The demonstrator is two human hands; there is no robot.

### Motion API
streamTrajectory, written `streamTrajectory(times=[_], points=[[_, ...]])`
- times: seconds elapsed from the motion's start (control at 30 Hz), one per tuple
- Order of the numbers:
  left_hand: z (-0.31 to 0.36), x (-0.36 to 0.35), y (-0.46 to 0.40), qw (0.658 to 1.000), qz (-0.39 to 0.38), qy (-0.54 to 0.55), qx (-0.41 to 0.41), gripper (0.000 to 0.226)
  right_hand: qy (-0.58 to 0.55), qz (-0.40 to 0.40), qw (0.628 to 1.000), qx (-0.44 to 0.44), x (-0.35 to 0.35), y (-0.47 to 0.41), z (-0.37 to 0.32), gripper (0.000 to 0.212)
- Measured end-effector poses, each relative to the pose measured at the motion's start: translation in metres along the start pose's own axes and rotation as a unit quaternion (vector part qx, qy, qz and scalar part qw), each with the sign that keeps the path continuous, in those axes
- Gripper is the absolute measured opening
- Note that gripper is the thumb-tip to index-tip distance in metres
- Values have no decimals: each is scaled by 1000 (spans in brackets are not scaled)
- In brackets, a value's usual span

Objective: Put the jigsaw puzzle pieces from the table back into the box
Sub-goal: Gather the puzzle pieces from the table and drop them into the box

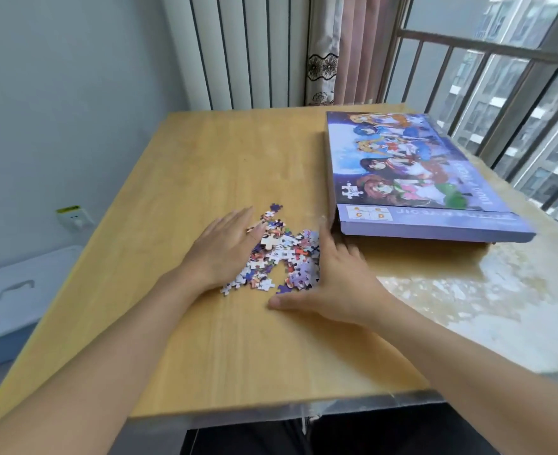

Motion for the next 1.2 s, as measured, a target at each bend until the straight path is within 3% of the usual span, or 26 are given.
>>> streamTrajectory(times=[0.3,0.47,0.57,0.67,0.77,0.87,0.97,1.03,1.1,1.2], points=[[-4,0,8,953,23,297,-56,32,-94,72,991,61,-18,5,-14,141],[-10,2,-1,934,88,343,-53,33,-59,4,993,102,-4,-22,-25,145],[-6,9,0,928,162,332,-56,34,-76,-13,993,90,17,-68,-30,118],[-9,25,11,954,187,221,-75,31,-34,-31,996,78,29,-113,-39,104],[-15,36,21,986,117,110,-38,36,72,-76,987,122,22,-118,-47,92],[-16,45,29,993,22,110,-29,56,70,-104,975,184,30,-93,-50,76],[-14,49,37,992,-103,58,-42,102,120,-182,952,216,57,-71,-34,111],[-14,46,38,988,-136,4,-73,124,186,-208,933,228,64,-60,-20,135],[-12,38,35,987,-131,-3,-88,123,247,-232,913,226,59,-52,-11,147],[-7,28,30,990,-85,38,-109,94,256,-230,916,207,54,-53,-8,150]])
Point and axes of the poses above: each hand's wrist, its own y-axis away from the middle knuckle, its own x-axis out of the back of the hand, z = x × y, the point moved 1 cm from there along -y, towards the middle knuckle, and after that the axes turned 11 degrees about y, right-handed, at the moved point
